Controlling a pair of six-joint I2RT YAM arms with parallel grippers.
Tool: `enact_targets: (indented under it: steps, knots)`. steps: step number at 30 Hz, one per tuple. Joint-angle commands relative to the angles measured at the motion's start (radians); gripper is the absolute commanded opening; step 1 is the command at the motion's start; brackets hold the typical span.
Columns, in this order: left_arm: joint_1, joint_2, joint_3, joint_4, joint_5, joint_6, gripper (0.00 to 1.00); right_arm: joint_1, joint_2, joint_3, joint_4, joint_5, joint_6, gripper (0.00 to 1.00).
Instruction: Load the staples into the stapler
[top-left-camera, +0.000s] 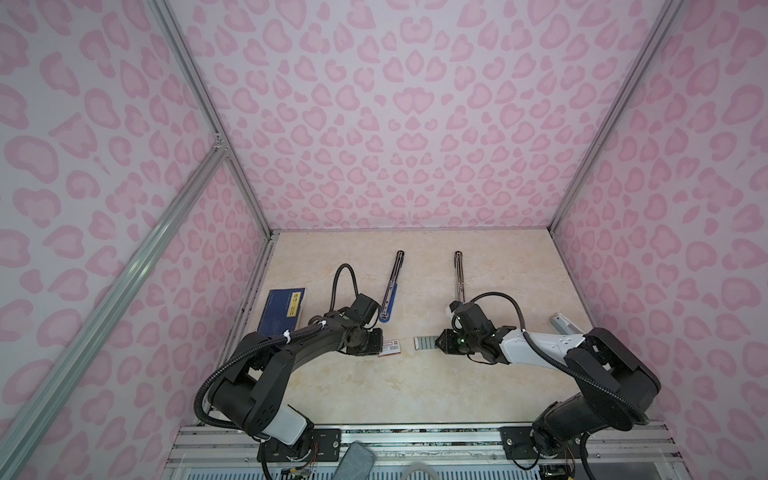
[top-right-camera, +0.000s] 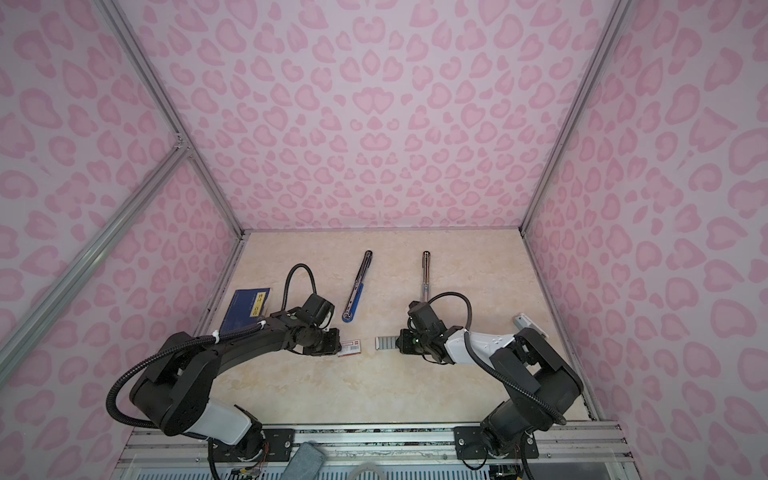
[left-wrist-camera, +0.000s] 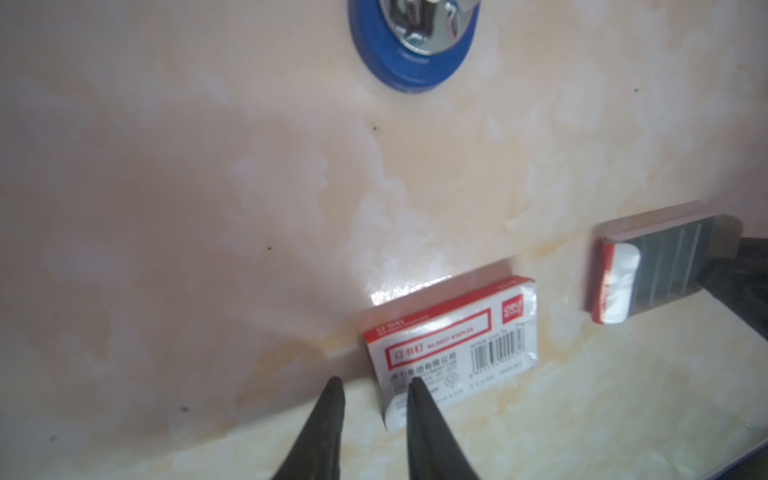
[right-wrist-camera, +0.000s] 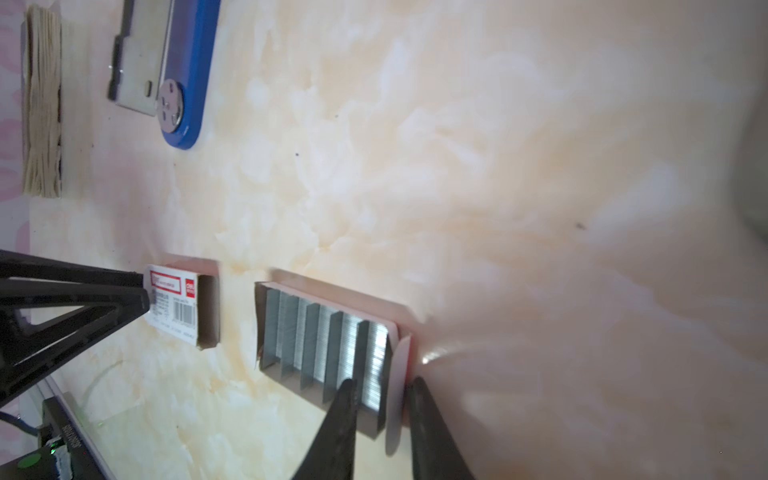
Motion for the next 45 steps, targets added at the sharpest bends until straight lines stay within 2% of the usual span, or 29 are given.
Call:
enact_targets:
  steps: [1, 7, 15, 18, 27, 34, 38, 40, 45]
  knots:
    - [0.0, -0.02, 0.007, -0.009, -0.004, -0.014, 0.33, 0.031, 0.037, 0.031, -0.039, -0.062, -0.046, 0.26]
    - [0.0, -0.046, 0.015, -0.012, -0.004, -0.024, 0.35, 0.083, 0.117, 0.136, -0.098, -0.085, -0.098, 0.26]
    - [-0.015, -0.061, 0.043, -0.009, 0.032, -0.023, 0.35, 0.069, 0.088, 0.123, -0.135, -0.038, -0.087, 0.26]
    - [-0.037, -0.052, 0.073, -0.016, 0.035, -0.011, 0.4, 0.061, 0.076, 0.1, -0.124, -0.033, -0.081, 0.25]
    - [-0.136, 0.033, 0.164, -0.018, 0.038, -0.001, 0.4, 0.06, 0.086, 0.083, -0.104, -0.039, -0.075, 0.14]
    - [-0.196, 0.105, 0.233, -0.013, 0.044, -0.006, 0.4, 0.06, 0.093, 0.073, -0.087, -0.041, -0.071, 0.12]
    - [-0.22, 0.144, 0.267, -0.012, 0.048, -0.01, 0.37, 0.057, 0.079, 0.062, -0.081, -0.034, -0.063, 0.17]
    - [-0.229, 0.161, 0.283, -0.012, 0.046, -0.012, 0.31, 0.051, 0.07, 0.049, -0.073, -0.032, -0.055, 0.2]
    - [-0.242, 0.21, 0.317, -0.016, 0.043, -0.016, 0.25, 0.04, 0.056, 0.023, -0.05, -0.035, -0.04, 0.18]
